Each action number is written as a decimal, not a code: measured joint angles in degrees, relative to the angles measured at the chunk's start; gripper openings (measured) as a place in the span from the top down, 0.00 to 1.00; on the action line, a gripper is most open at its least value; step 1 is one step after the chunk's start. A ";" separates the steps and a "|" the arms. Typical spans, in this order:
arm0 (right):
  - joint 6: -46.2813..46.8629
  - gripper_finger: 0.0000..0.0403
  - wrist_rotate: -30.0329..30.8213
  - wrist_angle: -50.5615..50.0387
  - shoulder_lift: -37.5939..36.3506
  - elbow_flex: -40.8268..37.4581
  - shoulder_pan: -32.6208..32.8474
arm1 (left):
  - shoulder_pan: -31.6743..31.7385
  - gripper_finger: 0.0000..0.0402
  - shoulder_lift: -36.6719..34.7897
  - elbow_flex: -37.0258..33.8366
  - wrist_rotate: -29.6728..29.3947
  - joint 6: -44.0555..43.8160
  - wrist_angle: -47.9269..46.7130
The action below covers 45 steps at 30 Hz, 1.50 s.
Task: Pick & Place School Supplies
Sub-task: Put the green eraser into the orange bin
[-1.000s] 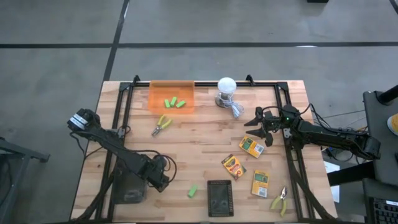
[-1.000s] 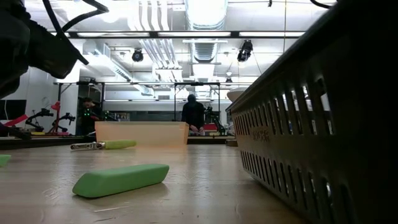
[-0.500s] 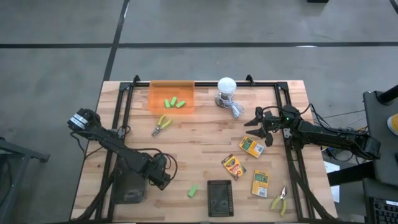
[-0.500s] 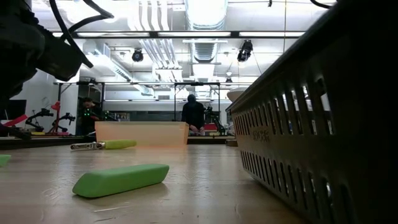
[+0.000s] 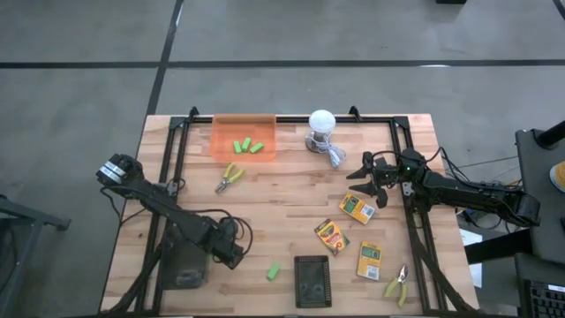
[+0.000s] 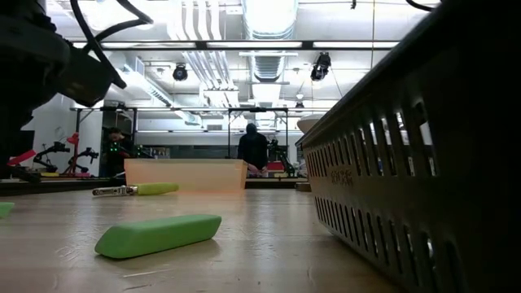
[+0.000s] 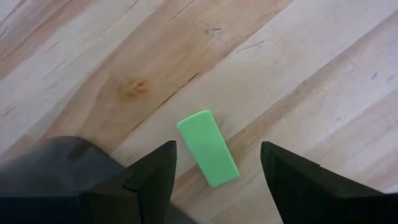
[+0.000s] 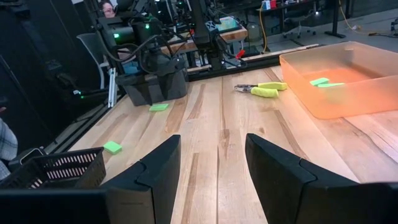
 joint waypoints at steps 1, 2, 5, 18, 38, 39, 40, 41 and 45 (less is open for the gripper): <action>0.00 0.56 0.01 0.00 0.00 0.01 0.00 | 0.08 0.41 0.20 0.00 0.01 0.00 0.01; 0.00 0.56 0.00 -0.01 0.00 0.02 0.00 | 0.19 0.41 0.49 0.00 0.04 -0.04 0.01; 0.00 0.56 0.02 0.00 0.00 0.00 -0.02 | 0.46 0.41 2.18 0.00 2.03 -0.07 0.18; 0.00 0.56 0.02 0.00 0.00 0.01 -0.02 | 1.87 0.41 4.84 -0.02 5.41 0.65 1.52; 0.00 0.56 0.00 0.00 0.00 0.00 -0.02 | 2.57 0.45 5.34 0.07 5.10 4.25 3.57; 0.00 0.56 0.00 0.00 0.00 0.02 0.00 | 2.57 0.46 5.34 0.07 5.05 4.55 3.57; 0.00 0.56 0.00 0.00 0.00 0.00 -0.02 | 2.59 0.48 5.34 0.07 4.99 4.72 3.57; 0.00 0.56 0.00 0.00 0.00 0.02 0.00 | 2.59 0.49 5.34 0.05 4.94 4.83 3.57; 0.00 0.56 0.01 -0.01 0.00 0.01 -0.01 | 2.61 0.57 5.34 0.04 4.72 4.90 3.60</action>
